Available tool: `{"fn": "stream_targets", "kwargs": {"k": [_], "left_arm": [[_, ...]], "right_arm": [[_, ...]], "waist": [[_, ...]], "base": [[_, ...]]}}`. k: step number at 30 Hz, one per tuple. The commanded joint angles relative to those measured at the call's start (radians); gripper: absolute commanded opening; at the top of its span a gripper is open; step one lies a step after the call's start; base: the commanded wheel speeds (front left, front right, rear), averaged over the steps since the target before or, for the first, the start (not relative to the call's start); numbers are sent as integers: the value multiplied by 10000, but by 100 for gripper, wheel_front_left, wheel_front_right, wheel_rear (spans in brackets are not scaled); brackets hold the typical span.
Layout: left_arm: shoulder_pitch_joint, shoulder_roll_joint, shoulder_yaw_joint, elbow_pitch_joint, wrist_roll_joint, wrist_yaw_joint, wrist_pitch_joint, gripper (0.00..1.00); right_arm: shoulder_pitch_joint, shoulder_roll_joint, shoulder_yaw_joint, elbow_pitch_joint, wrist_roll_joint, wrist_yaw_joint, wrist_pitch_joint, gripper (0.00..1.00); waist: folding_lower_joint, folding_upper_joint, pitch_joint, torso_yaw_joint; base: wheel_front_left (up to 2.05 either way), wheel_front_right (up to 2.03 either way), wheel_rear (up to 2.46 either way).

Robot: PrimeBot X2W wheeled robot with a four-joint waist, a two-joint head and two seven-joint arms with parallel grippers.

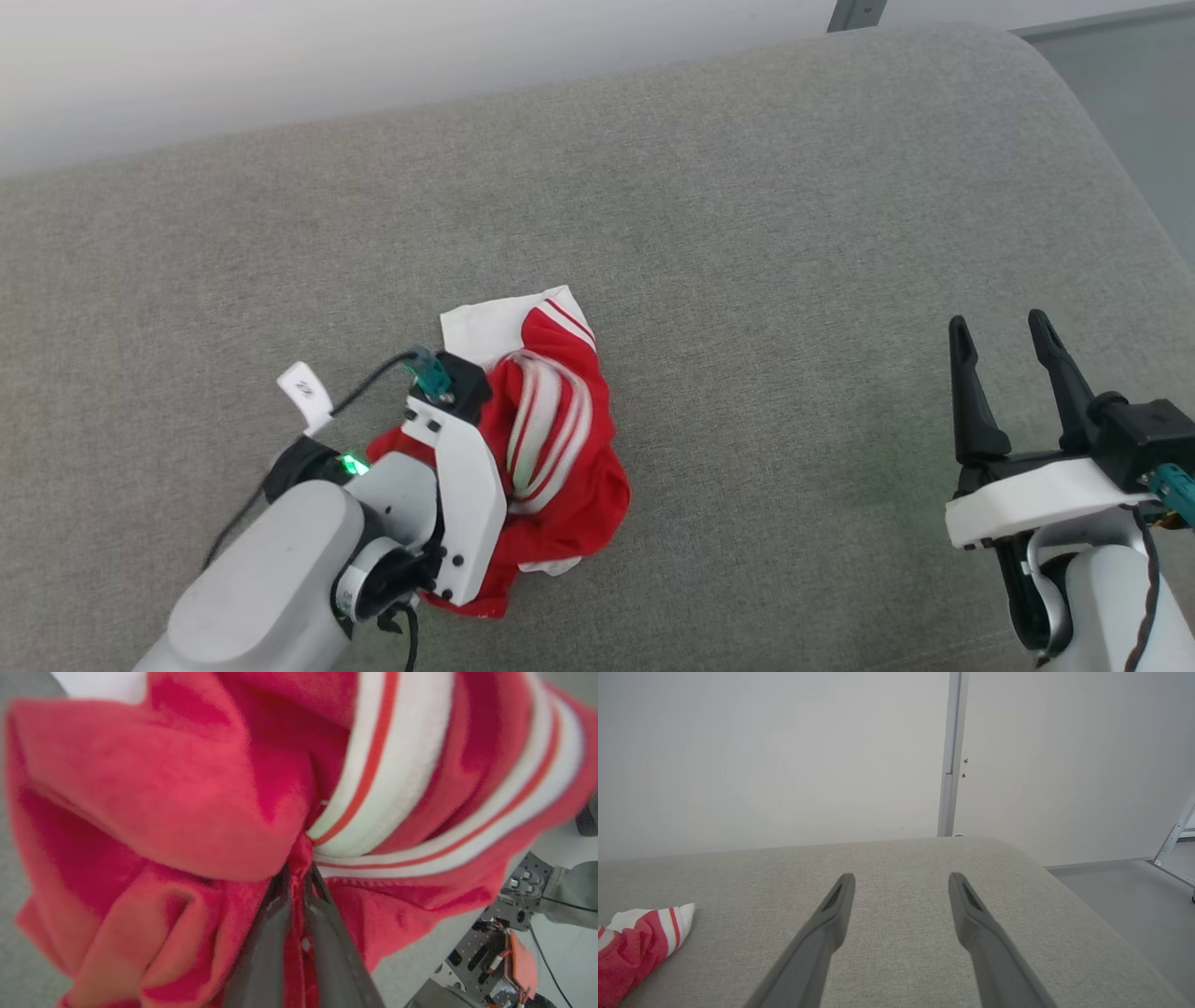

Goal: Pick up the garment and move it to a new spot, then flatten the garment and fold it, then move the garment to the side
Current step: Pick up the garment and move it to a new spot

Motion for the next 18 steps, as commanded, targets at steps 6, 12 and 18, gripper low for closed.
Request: {"fn": "stream_targets", "kwargs": {"k": [6, 12, 18], "left_arm": [[-309, -520, -317, 1621, -4, -491, -335, 100], [-634, -630, 101, 1639, -220, -710, -1330, 100], [-282, -316, 577, 1043, -302, -743, -2516, 100]], "right_arm": [[-344, -103, 319, 309, 96, -3, -143, 100], [-196, -275, 391, 501, 140, -3, -174, 100], [76, -480, 327, 540, 162, -3, -141, 100]], "waist": [[0, 0, -36, 123], [0, 0, -485, 471], [0, 0, -1039, 891]], "base": [[0, 0, 0], [0, 0, 0], [0, 0, 0]]}}
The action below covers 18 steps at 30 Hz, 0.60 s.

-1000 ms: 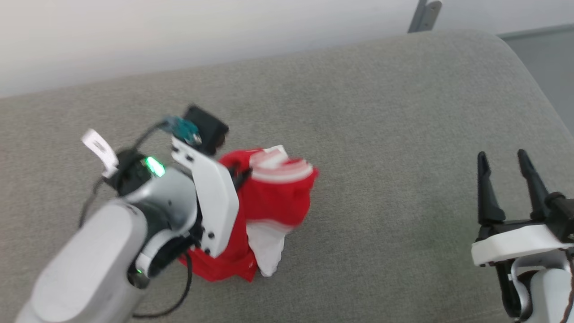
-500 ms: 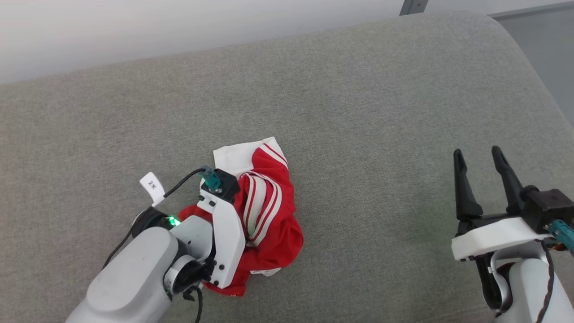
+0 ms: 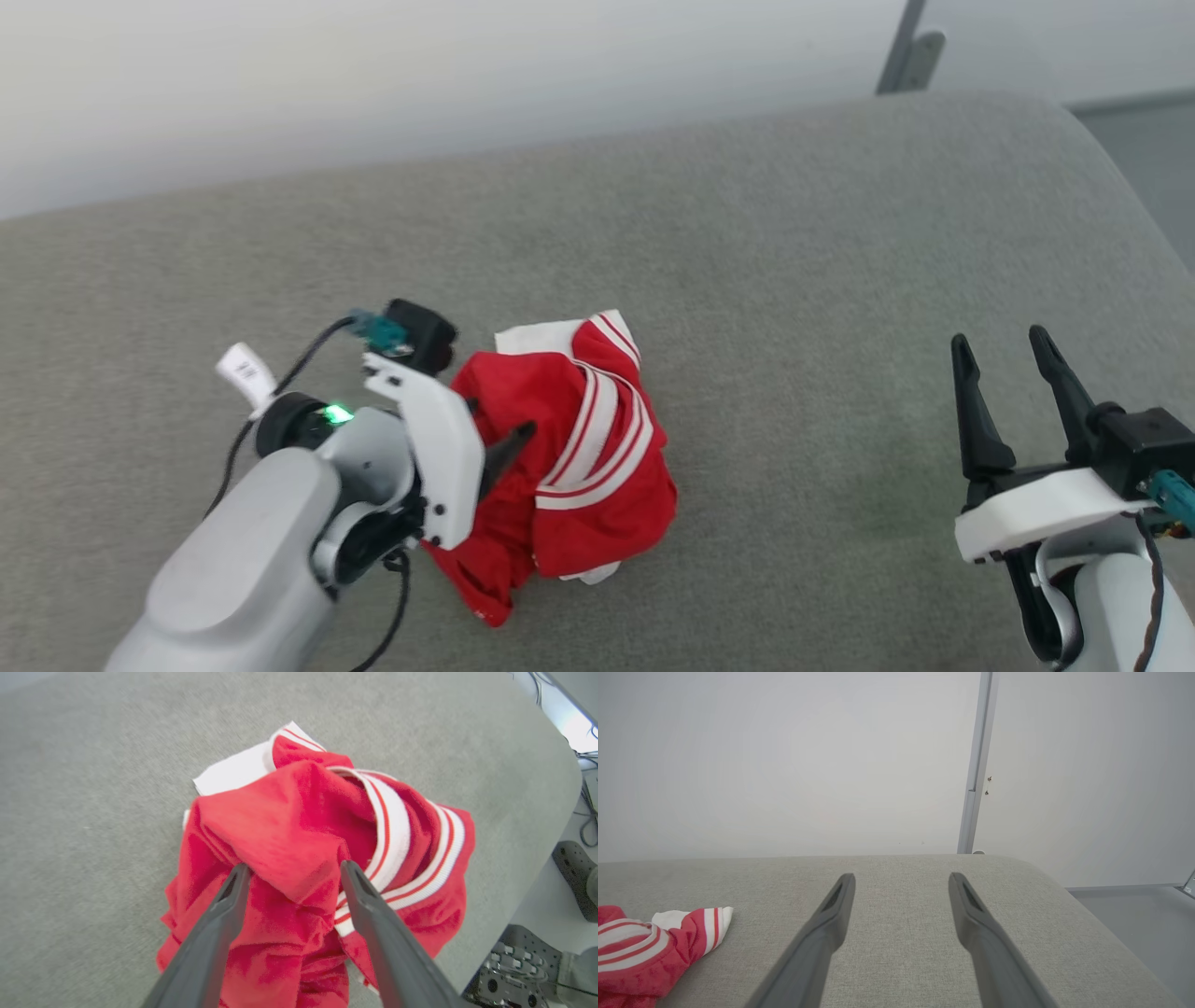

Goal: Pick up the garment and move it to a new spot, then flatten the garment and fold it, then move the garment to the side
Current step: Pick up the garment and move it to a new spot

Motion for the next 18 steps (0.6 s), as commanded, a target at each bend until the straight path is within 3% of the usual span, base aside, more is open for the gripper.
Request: {"fn": "stream_targets", "kwargs": {"k": [1, 8, 18], "left_arm": [[276, 172, 165, -224, -56, -4, -425, 100], [1176, 707, 1006, -1005, -166, 143, -2218, 100], [3163, 1459, 2526, -1709, 504, 650, -6376, 100]], "right_arm": [[163, -49, -2, 1, 45, -3, -27, 100], [409, -104, -137, 1, 12, -3, -45, 100], [857, -212, -299, 41, 55, -3, -9, 100]], "waist": [[0, 0, -326, 268], [0, 0, -776, 588], [0, 0, -1179, 1034]], "base": [[0, 0, 0], [0, 0, 0], [0, 0, 0]]}}
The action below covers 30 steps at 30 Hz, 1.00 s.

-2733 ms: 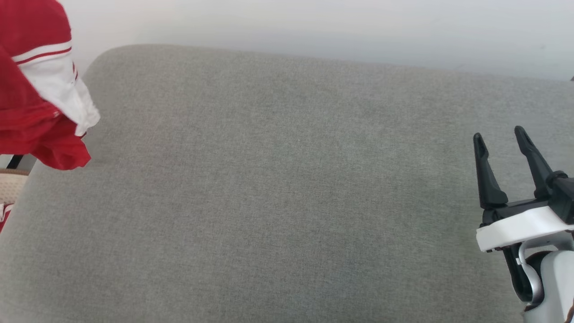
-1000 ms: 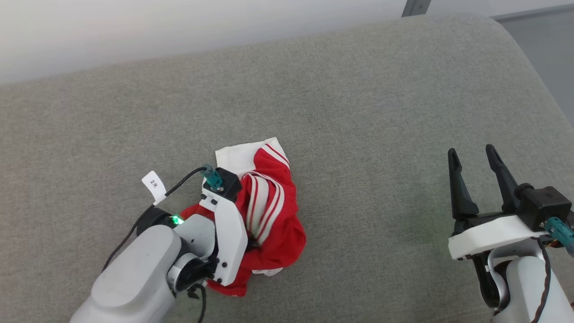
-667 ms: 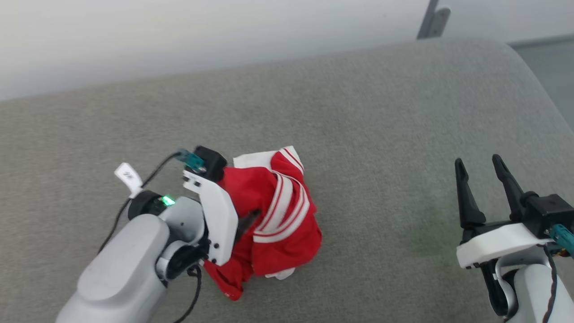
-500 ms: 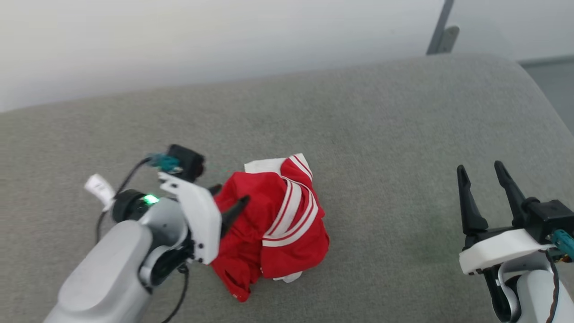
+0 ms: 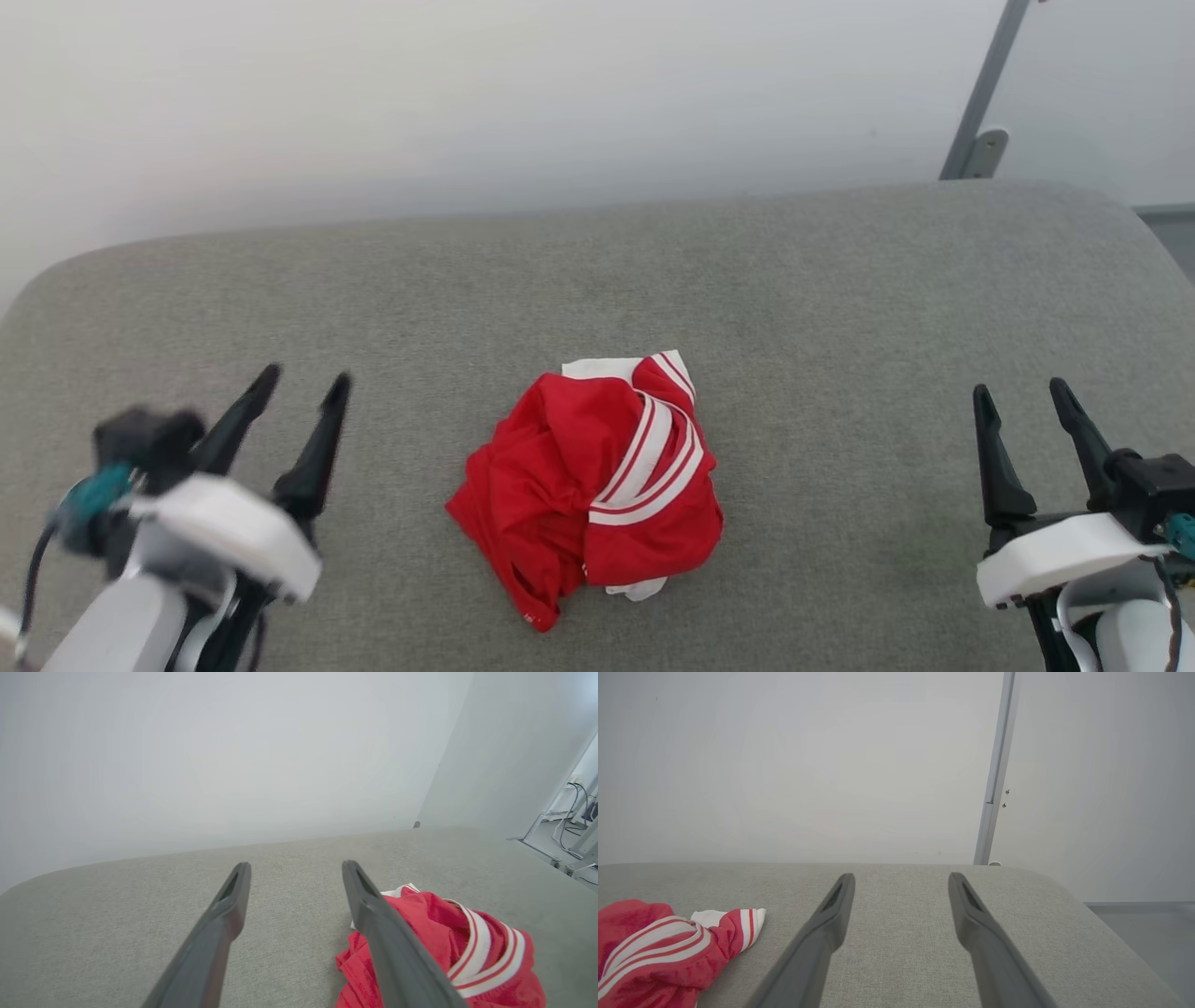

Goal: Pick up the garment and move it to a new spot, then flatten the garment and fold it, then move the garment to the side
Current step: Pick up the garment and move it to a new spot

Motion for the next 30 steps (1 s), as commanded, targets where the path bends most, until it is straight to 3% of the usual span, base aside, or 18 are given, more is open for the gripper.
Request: {"fn": "stream_targets", "kwargs": {"k": [1, 5, 11, 19, 30], "left_arm": [[271, 99, 90, -25, 213, 107, -334, 100], [1110, 127, 619, -100, 92, 457, -1316, 100], [2602, 18, 1638, -485, 64, 760, -1814, 100], [3759, -819, 3236, -660, 439, 121, -1859, 100], [4273, -2021, 4246, -409, 1585, -778, -1863, 100]], "right_arm": [[124, -35, -19, 6, 59, -3, -14, 100], [259, -80, -126, 48, 62, -3, -25, 100], [492, -73, -203, 108, 154, -3, -51, 100], [817, -8, -278, 139, 167, -3, -100, 100], [1127, 201, -198, 195, 145, -3, -151, 100]], "waist": [[0, -1, -61, 76], [0, -1, -177, 220], [0, -1, -318, 427], [0, -1, -463, 627], [0, -1, -609, 785]], "base": [[0, 0, 0], [0, 0, 0], [0, 0, 0], [0, 0, 0], [0, 0, 0]]}}
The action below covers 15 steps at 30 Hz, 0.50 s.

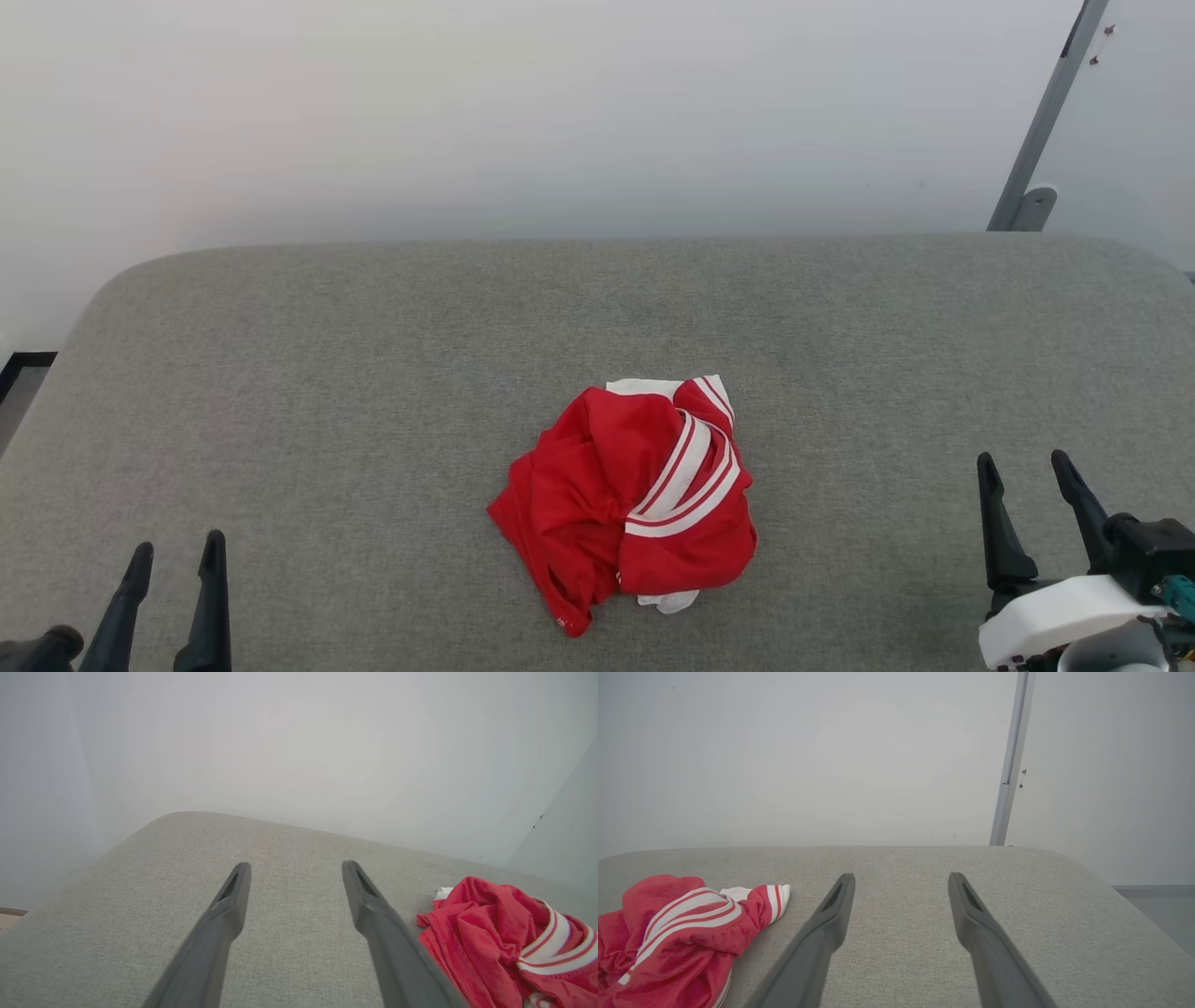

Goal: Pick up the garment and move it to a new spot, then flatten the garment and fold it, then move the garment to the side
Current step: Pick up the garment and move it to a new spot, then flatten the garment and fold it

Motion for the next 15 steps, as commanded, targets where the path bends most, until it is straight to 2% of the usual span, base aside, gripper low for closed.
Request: {"fn": "stream_targets", "kwargs": {"k": [1, 15], "left_arm": [[68, -12, 66, 7, 26, -28, -67, 100], [68, -430, 306, -43, 494, -269, -66, 100]], "right_arm": [[123, 36, 28, 22, -5, -3, -77, 100], [156, 99, 90, -22, 77, -3, -98, 100]], "waist": [[0, 0, -4, 7], [0, 0, 43, 109]], "base": [[0, 0, 0], [0, 0, 0]]}}
